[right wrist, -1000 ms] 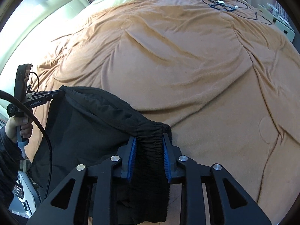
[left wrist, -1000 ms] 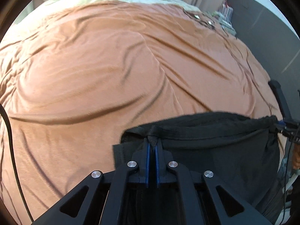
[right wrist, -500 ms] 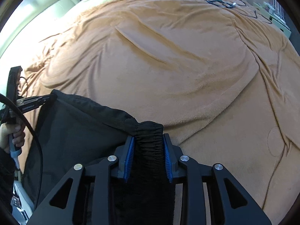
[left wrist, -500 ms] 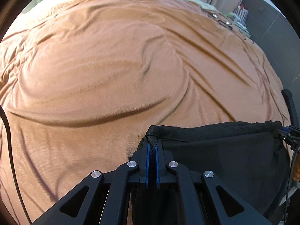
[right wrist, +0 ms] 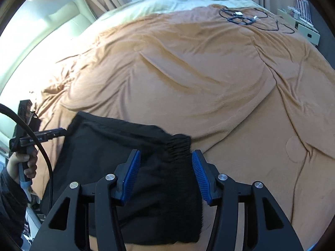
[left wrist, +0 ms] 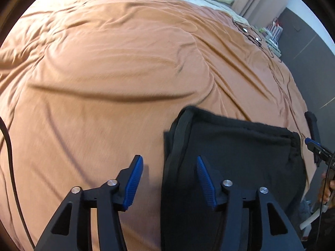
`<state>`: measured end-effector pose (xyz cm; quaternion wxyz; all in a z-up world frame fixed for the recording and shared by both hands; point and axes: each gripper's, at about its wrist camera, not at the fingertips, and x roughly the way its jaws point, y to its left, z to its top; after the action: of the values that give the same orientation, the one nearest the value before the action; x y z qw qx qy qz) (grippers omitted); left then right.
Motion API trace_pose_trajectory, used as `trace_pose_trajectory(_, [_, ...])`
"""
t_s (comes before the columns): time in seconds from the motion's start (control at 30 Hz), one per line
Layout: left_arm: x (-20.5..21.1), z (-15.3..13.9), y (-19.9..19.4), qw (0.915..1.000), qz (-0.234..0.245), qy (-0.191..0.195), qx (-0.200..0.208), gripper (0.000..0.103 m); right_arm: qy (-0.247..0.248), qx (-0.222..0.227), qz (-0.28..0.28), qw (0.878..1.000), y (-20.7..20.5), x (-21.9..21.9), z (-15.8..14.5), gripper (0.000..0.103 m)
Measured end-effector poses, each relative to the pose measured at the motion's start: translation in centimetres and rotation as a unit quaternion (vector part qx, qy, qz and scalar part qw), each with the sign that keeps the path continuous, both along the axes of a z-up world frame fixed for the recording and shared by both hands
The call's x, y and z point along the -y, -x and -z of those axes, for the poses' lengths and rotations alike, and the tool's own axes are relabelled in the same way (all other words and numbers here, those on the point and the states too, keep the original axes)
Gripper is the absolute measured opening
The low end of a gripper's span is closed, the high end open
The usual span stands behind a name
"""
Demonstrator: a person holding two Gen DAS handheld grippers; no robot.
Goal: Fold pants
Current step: 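Lay the folded pants down and open both grippers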
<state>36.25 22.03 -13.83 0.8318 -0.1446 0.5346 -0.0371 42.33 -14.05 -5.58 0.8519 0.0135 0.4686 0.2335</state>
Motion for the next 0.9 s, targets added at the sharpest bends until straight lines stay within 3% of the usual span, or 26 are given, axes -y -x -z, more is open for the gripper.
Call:
trace_pose_trajectory(0.27, [-1.1, -0.2, 5.4, 0.9990, -0.030, 0.033, -0.004, 0.060, -0.021, 0.006, -0.029, 0.999, 4.0, 0.1, -0.5, 0.049])
trace_pose_trajectory(0.5, [-1.4, 0.5, 9.8, 0.9958, -0.052, 0.074, -0.014, 0.060, -0.033, -0.006, -0.061, 0.998, 6.2, -1.1, 0.3, 0.039])
trace_pose_trajectory(0.77, [-1.8, 0.7, 14.2, 0.9905, -0.078, 0.112, -0.015, 0.060, -0.044, -0.018, -0.105, 0.993, 7.8, -3.6, 1.4, 0.036])
trace_pose_trajectory(0.9, [-2.0, 1.0, 15.8, 0.9866, -0.095, 0.131, -0.014, 0.060, -0.036, -0.025, -0.119, 0.992, 8.3, -4.7, 2.3, 0.028])
